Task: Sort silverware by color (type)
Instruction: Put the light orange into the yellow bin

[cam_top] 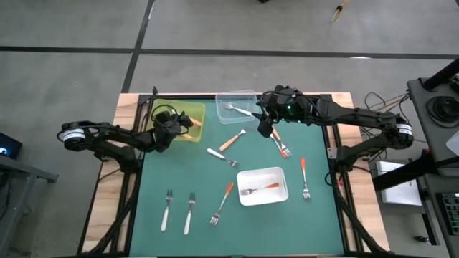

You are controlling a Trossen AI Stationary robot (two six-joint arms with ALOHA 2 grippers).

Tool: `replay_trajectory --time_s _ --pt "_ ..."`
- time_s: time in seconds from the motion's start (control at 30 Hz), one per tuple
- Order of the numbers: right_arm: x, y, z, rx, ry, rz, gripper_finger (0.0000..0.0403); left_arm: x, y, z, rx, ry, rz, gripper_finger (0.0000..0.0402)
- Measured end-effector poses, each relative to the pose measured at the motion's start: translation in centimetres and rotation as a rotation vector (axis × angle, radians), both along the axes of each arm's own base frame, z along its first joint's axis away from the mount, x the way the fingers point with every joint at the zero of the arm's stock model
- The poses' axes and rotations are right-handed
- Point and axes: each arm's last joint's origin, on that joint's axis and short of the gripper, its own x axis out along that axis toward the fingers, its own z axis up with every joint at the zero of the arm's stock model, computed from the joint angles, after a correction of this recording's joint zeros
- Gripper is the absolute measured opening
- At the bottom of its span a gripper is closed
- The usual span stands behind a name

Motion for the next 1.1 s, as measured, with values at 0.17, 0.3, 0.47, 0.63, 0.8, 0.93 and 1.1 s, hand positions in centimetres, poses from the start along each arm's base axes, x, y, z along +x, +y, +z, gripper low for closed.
replay_trajectory --time_s 0.17,0.3,0.47,0.63,0.8,0.93,1.1 --pt "0.0 0.0 -0.2 0.002 0.005 0.0 0.0194 -0.3 -0.3 -0.8 -0.087 0.043 -0.046 0.0206" --pt "0.0 0.0 -0.4 0.003 0.01 0.0 0.0194 -0.3 -0.4 -1.0 -0.131 0.008 -0.064 0.0206" --pt "0.0 0.0 -0.7 0.004 0.016 0.0 0.0194 0.3 -0.3 -0.5 -0.152 -0.05 -0.099 0.0206" --pt "-0.1 0.0 -1.1 0.008 0.03 0.001 0.0194 0.9 -0.1 0.6 -0.152 -0.088 -0.148 0.0206" --pt "-0.3 0.1 -1.3 0.01 0.036 0.001 0.0194 2.1 0.1 2.6 -0.111 -0.075 -0.271 0.0206" --pt "-1.0 0.3 -1.7 0.001 0.037 0.008 0.0194 3.7 0.5 5.1 -0.054 -0.022 -0.426 0.0206" --pt "-2.6 0.8 -3.0 -0.005 -0.045 0.036 0.0194 5.5 1.2 8.8 -0.074 0.238 -0.568 0.0202"
